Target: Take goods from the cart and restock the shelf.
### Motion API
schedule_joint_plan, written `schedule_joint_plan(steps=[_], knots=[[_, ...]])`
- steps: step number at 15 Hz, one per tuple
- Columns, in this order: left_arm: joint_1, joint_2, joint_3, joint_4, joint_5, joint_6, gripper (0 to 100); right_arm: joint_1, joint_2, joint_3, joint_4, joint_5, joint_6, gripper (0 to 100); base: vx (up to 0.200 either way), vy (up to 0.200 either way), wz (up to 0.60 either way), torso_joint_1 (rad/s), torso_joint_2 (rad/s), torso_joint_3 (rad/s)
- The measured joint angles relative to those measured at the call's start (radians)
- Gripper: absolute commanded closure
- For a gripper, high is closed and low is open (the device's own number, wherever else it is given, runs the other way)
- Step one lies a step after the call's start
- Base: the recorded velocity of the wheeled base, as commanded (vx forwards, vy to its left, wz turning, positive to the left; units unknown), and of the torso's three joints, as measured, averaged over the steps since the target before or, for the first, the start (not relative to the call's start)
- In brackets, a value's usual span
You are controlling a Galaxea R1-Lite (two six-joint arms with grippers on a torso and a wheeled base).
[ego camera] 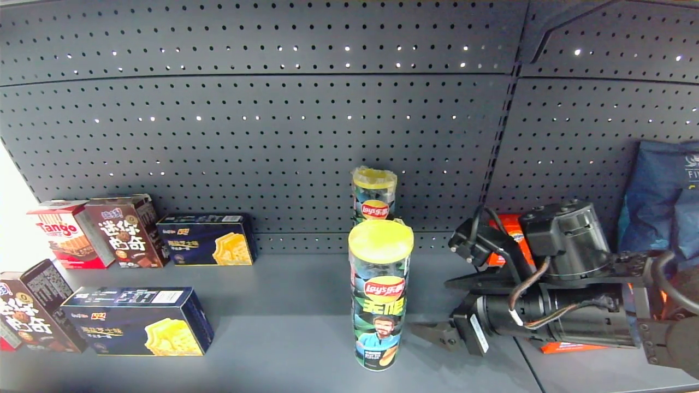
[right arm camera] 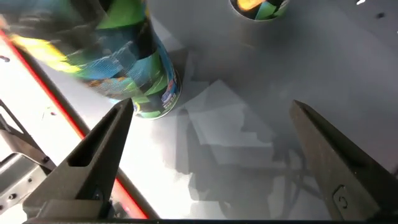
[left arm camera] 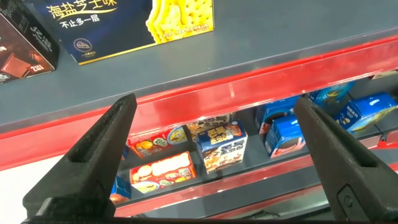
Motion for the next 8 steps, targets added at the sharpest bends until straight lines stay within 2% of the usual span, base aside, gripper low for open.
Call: schedule_joint_plan(steps=[5,7,8], knots=[[-0.003,0.000,0.000,-0.001,0.000,-0.001,0,-0.090,-0.249,0.076,-0.010,-0.046,0.034,0,0.000,0.000,0.00,0.000,0.00,0.000],[-0.002,0.000,0.000,-0.001,0.000,-0.001,0,-0.159,-0.378,0.136,-0.010,-0.057,0.043,0,0.000,0.000,0.00,0.000,0.00,0.000],[-0.002,0.000,0.000,-0.001,0.000,-0.001,0,-0.226,-0.459,0.179,-0.009,-0.058,0.046,0,0.000,0.000,0.00,0.000,0.00,0.000]])
